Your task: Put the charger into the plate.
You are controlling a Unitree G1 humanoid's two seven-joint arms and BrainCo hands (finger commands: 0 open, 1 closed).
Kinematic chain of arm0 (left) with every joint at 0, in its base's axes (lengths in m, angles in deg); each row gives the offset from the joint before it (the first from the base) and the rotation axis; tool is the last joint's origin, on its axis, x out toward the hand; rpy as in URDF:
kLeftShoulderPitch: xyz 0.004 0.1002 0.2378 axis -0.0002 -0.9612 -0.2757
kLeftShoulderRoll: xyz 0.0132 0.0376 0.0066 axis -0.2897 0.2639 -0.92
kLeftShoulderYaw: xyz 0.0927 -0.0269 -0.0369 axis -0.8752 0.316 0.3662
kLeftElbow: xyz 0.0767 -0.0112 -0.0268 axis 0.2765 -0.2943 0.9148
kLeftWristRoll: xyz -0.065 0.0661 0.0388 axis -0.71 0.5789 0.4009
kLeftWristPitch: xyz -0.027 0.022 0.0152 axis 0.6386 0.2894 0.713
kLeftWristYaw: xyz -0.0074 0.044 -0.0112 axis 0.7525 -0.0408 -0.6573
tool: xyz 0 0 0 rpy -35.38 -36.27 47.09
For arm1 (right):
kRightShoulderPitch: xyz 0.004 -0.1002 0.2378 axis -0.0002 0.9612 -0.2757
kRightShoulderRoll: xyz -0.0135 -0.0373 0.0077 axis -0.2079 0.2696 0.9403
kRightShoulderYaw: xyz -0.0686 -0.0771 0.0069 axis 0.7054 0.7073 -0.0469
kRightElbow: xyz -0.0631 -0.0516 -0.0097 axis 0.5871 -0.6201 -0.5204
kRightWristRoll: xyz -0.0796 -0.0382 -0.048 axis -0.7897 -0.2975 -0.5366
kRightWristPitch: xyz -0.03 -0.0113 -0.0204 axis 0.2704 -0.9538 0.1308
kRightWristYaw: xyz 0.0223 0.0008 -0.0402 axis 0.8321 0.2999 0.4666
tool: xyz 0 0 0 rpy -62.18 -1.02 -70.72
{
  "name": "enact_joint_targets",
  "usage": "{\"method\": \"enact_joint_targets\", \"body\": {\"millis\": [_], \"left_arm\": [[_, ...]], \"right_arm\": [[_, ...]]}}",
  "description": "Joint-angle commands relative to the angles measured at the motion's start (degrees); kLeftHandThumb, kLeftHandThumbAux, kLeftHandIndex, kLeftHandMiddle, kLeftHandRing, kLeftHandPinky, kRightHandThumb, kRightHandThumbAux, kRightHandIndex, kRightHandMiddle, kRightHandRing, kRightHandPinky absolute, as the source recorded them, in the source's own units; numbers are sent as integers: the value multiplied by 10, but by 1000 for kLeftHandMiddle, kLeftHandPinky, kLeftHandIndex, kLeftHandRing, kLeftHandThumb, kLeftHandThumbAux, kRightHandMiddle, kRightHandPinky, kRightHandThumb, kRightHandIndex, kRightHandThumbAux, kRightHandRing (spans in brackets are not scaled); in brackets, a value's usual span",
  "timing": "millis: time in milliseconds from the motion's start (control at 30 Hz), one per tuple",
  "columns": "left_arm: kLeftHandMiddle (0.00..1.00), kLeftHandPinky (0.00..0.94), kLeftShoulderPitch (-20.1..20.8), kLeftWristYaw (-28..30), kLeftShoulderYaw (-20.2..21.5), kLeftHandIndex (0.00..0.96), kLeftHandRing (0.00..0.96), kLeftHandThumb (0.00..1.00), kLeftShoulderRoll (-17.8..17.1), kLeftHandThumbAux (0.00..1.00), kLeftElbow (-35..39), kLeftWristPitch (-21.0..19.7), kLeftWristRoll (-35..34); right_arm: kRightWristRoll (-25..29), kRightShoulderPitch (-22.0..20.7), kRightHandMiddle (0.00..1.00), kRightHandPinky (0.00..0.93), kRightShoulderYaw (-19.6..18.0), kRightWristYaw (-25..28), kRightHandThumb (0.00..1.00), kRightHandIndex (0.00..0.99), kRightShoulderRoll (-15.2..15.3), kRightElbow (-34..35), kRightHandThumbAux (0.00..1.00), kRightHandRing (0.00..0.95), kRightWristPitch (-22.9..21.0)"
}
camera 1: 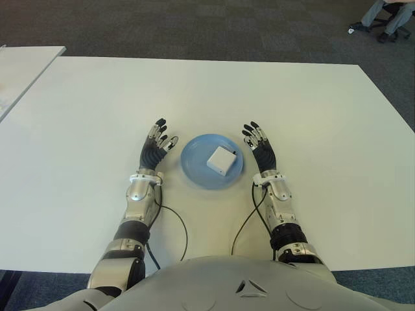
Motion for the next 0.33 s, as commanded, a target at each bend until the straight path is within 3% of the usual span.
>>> {"method": "enact_joint_targets", "body": {"millis": [33,333], "left_arm": [[59,19,-38,-9,-11,28,39,0,7,643,-18,-42,12],[63,3,-46,-14,-19,29,37,0,7,619,1,-53,21]], "right_arm": [[4,27,156,79,1,2,0,35,3,-11,569,119,-25],[6,29,155,80,1,1,0,35,3,-7,567,119,-28]]}}
